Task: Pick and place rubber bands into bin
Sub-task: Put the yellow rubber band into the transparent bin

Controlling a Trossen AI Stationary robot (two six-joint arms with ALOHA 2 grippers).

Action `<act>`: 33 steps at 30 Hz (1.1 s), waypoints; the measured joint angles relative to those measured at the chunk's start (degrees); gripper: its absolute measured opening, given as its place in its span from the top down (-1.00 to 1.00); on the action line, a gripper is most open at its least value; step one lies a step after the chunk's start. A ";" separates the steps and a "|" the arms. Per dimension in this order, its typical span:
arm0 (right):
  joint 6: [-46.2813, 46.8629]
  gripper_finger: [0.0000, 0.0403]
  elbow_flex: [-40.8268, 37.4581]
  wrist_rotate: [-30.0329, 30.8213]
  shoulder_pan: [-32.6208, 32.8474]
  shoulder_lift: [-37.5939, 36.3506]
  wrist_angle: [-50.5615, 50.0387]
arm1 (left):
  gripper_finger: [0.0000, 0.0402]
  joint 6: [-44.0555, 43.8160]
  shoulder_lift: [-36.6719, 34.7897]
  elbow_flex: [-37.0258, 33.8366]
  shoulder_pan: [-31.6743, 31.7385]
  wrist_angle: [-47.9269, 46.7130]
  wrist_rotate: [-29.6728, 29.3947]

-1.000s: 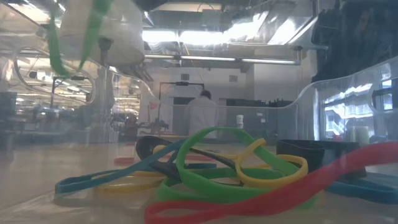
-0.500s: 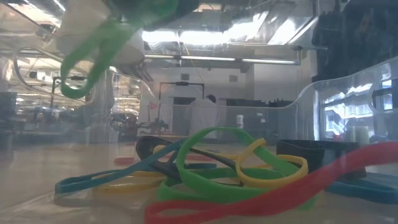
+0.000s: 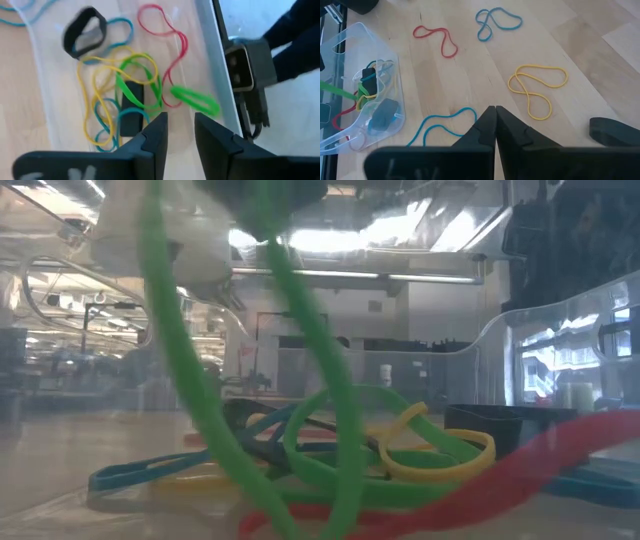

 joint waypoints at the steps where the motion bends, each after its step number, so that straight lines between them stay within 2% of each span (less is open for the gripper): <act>1: 0.00 0.93 0.00 0.00 0.00 0.00 0.00 | 0.58 -0.62 0.00 0.52 0.30 -0.03 -0.01; 7: 0.13 0.93 0.00 0.01 0.00 0.00 0.02 | 0.95 3.33 -2.57 2.60 1.66 0.08 -0.55; 9: 0.15 0.93 0.00 0.01 -0.01 0.00 0.16 | 0.98 4.61 -4.20 2.66 2.11 -1.22 -2.29; 13: 0.15 0.93 0.00 0.02 0.00 -0.02 0.36 | 0.99 7.45 -7.84 2.43 2.66 -9.52 -6.78; 15: 0.09 0.93 0.00 0.02 -0.01 -0.02 0.57 | 0.99 8.54 -10.64 -0.07 3.22 -11.91 -7.77; 19: 0.11 0.93 0.00 0.02 0.00 -0.02 0.55 | 0.99 8.86 -18.11 -10.73 4.96 -8.13 -8.10; 28: 0.13 0.93 0.00 0.07 -0.01 -0.02 0.83 | 0.99 6.79 -39.36 -42.45 9.51 15.46 -8.16; 33: -1.35 0.93 0.00 1.67 -0.07 -0.02 3.45 | 0.99 7.81 -50.53 -55.33 12.88 20.68 -8.51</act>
